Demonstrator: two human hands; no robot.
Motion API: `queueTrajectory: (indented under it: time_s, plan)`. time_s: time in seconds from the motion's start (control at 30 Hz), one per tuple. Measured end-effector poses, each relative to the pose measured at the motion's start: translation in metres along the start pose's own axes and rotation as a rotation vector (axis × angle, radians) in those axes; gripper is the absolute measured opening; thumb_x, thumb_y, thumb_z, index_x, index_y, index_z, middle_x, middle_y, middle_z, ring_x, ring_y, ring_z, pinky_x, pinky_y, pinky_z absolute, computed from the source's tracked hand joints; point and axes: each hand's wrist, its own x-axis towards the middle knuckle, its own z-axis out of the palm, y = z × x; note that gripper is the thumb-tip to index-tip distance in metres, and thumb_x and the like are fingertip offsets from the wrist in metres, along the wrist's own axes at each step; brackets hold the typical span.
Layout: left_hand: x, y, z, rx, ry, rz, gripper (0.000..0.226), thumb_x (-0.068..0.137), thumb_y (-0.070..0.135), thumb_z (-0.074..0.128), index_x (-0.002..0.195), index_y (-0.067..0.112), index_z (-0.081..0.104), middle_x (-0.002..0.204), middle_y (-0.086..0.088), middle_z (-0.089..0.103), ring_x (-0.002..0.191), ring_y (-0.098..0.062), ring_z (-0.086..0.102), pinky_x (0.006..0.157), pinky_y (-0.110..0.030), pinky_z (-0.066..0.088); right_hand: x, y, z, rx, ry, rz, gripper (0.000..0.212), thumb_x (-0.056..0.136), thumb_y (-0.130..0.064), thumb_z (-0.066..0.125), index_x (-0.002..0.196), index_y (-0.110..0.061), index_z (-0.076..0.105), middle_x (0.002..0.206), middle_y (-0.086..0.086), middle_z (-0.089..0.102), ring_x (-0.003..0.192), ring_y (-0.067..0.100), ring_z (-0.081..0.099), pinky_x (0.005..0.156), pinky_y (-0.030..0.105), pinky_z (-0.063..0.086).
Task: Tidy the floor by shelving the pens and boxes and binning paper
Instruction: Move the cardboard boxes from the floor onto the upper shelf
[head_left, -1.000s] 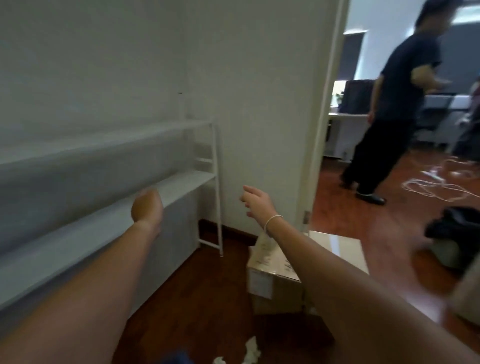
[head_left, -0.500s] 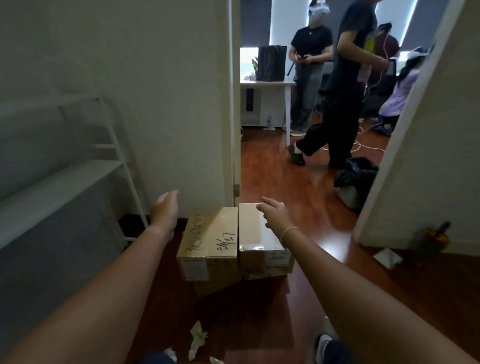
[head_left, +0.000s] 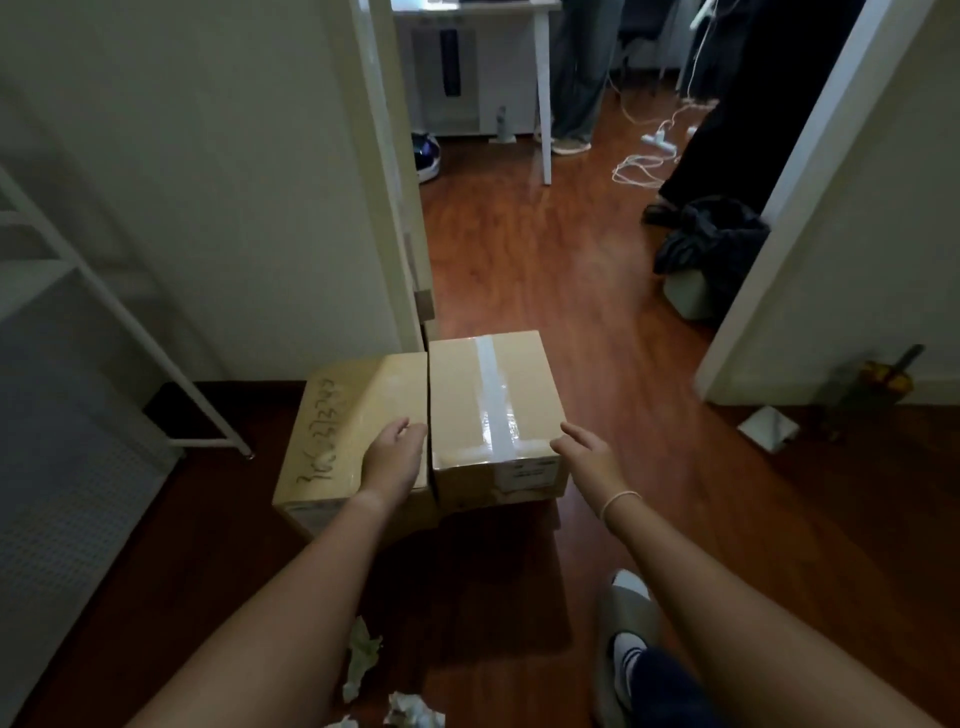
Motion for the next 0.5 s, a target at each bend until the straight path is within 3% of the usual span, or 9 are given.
queueTrajectory:
  time_s: [0.1, 0.27, 0.5]
  plan:
    - [0.036, -0.017, 0.038, 0.120, -0.078, 0.001, 0.051, 0.091, 0.035, 0.046, 0.138, 0.016, 0.044, 0.145, -0.006, 0.045, 0.133, -0.023, 0.040, 0.107, -0.034, 0.031, 0.045, 0.032, -0.007, -0.027, 0.029, 0.065, 0.048, 0.085, -0.016, 0.056, 0.133, -0.012, 0.050, 0.135, 0.011, 0.053, 0.118, 0.020, 0.051, 0.104, 0.034, 0.039]
    - [0.083, -0.040, 0.079, 0.298, -0.156, 0.042, 0.052, 0.091, 0.033, 0.045, 0.141, 0.018, 0.040, 0.149, -0.004, 0.039, 0.137, -0.022, 0.034, 0.111, -0.036, 0.028, 0.107, 0.063, -0.010, -0.029, 0.048, 0.119, 0.056, 0.084, -0.021, 0.058, 0.138, -0.013, 0.043, 0.139, 0.010, 0.049, 0.115, 0.019, 0.050, 0.089, 0.027, 0.038]
    - [0.126, -0.069, 0.118, 0.615, -0.168, -0.017, 0.056, 0.091, 0.040, 0.041, 0.144, 0.025, 0.033, 0.156, -0.008, 0.021, 0.143, -0.029, 0.019, 0.115, -0.046, 0.023, 0.176, 0.090, 0.001, -0.107, -0.005, 0.159, 0.072, 0.082, -0.037, 0.062, 0.144, -0.016, 0.031, 0.151, 0.005, 0.034, 0.135, 0.024, 0.036, 0.109, 0.040, 0.033]
